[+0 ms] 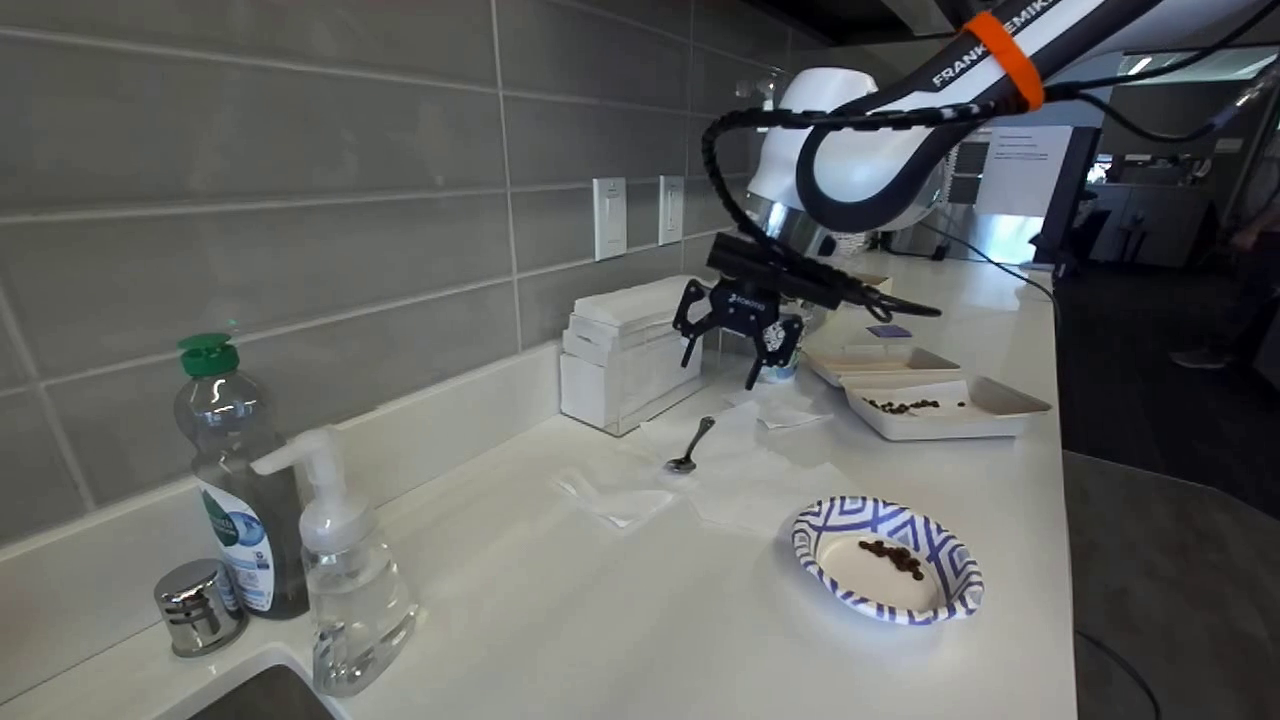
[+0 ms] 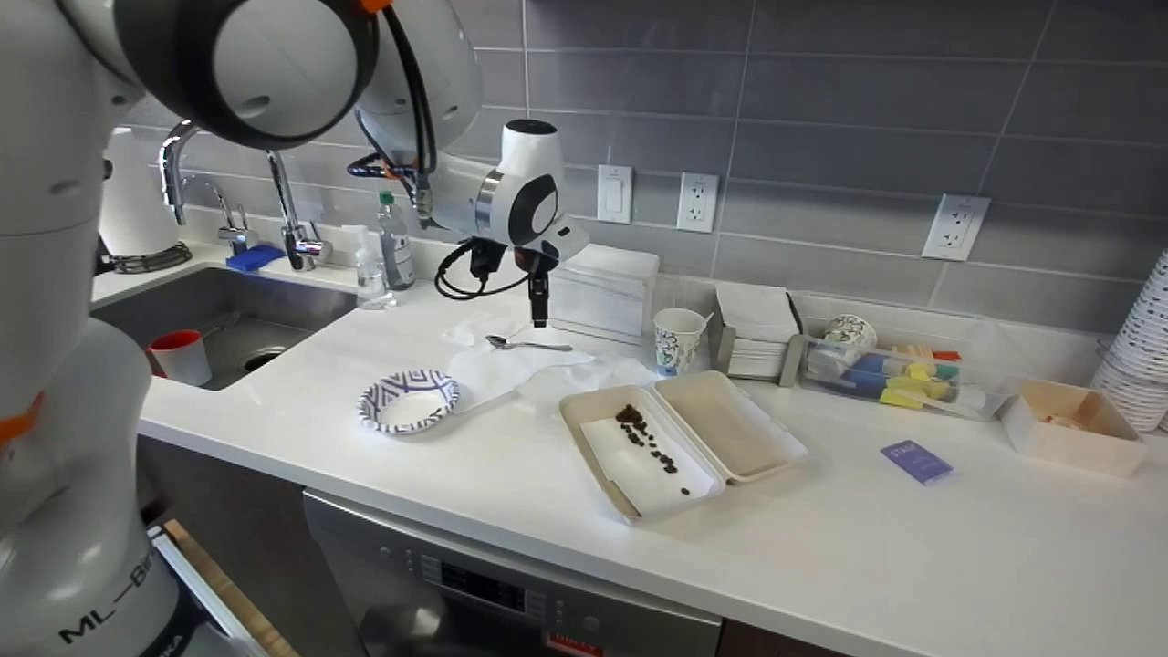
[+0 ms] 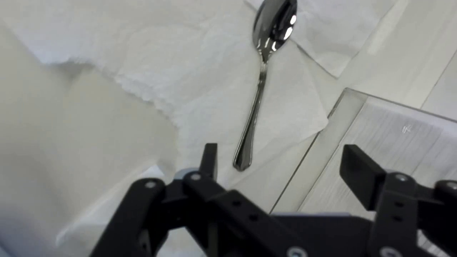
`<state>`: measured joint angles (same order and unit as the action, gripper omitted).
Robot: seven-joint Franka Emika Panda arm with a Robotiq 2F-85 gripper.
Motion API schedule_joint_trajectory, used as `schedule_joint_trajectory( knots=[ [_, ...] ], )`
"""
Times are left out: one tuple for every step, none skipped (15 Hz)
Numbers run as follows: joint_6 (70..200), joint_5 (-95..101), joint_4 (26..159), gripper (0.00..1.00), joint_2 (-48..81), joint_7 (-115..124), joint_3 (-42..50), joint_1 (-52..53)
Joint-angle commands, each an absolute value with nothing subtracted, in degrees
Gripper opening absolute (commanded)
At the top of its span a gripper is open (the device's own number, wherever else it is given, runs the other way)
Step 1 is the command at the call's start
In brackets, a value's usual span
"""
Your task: Pick up spoon and scoop some of the contents from the bowl and pour them in the cup
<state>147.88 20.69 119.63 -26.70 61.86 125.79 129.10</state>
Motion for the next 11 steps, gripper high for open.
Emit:
schedule_joint_trajectory(
  knots=[
    [149.68, 19.48, 126.6, 1.0, -23.37, 46.53, 115.2, 114.2],
    [148.54, 19.17, 126.89, 1.0, -24.23, 42.26, 111.81, 110.17],
    [147.94, 19.13, 127.34, 1.0, -25.19, 38.14, 108.5, 105.94],
    [146.89, 18.86, 127.52, 1.0, -26.2, 33.93, 104.86, 101.56],
    [146.18, 18.62, 128.0, 1.0, -27.2, 29.82, 101.42, 97.26],
    [145.12, 18.03, 128.33, 1.0, -27.9, 25.69, 97.7, 92.93],
    [148.08, 14.27, 127.93, 1.0, -22.29, 29.25, 104.92, 100.8],
    [147.53, 13.0, 128.26, 1.0, -22.13, 25.59, 101.99, 97.09],
    [147.22, 12.51, 128.33, 1.0, -22.27, 23.71, 100.36, 94.93],
    [147.18, 12.29, 128.39, 1.0, -22.49, 22.77, 99.57, 93.93],
    [147.19, 12.24, 128.41, 1.0, -22.7, 22.39, 99.4, 93.81]
  ],
)
